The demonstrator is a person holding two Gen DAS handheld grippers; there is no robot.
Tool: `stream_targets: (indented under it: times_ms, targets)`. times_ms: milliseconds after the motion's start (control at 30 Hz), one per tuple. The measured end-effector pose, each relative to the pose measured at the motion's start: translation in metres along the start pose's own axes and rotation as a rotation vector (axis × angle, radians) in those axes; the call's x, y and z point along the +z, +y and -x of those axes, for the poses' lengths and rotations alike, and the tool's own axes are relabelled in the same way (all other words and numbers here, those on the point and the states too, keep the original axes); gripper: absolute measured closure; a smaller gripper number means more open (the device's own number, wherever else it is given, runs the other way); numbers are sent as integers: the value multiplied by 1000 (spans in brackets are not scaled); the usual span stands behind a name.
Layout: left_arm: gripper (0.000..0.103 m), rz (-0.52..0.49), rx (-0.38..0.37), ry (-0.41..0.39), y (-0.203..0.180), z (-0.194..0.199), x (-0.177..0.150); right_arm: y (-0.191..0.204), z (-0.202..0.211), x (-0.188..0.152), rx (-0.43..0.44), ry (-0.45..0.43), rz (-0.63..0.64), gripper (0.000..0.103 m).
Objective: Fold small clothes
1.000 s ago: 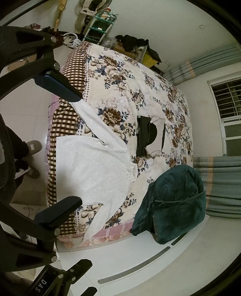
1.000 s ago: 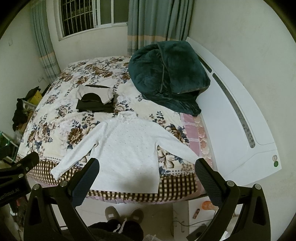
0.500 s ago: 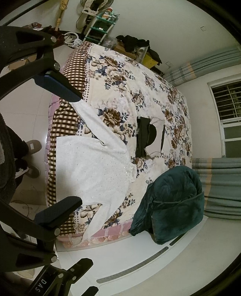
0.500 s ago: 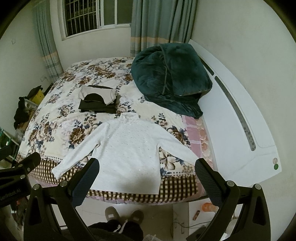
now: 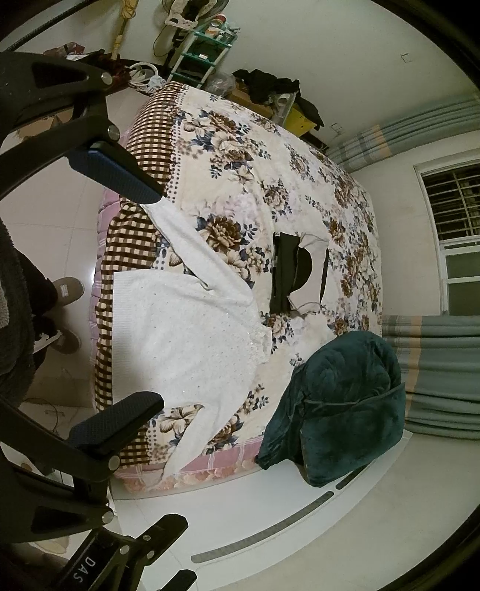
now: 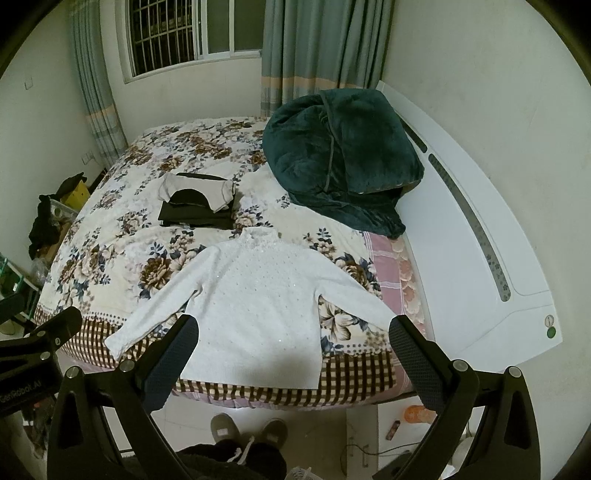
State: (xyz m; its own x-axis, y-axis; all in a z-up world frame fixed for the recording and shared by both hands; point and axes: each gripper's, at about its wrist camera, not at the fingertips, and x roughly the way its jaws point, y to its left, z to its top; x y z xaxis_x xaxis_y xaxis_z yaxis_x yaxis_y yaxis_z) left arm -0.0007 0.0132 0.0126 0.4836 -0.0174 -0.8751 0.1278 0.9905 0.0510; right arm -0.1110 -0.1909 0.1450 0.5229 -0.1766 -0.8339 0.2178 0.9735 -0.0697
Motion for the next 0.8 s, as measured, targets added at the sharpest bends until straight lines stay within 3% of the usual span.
stream_targets:
  times_ms: [800]
  targets:
    - [0,5,-4,-7,0,2,1,3,2,-3,0,-6,-1,0]
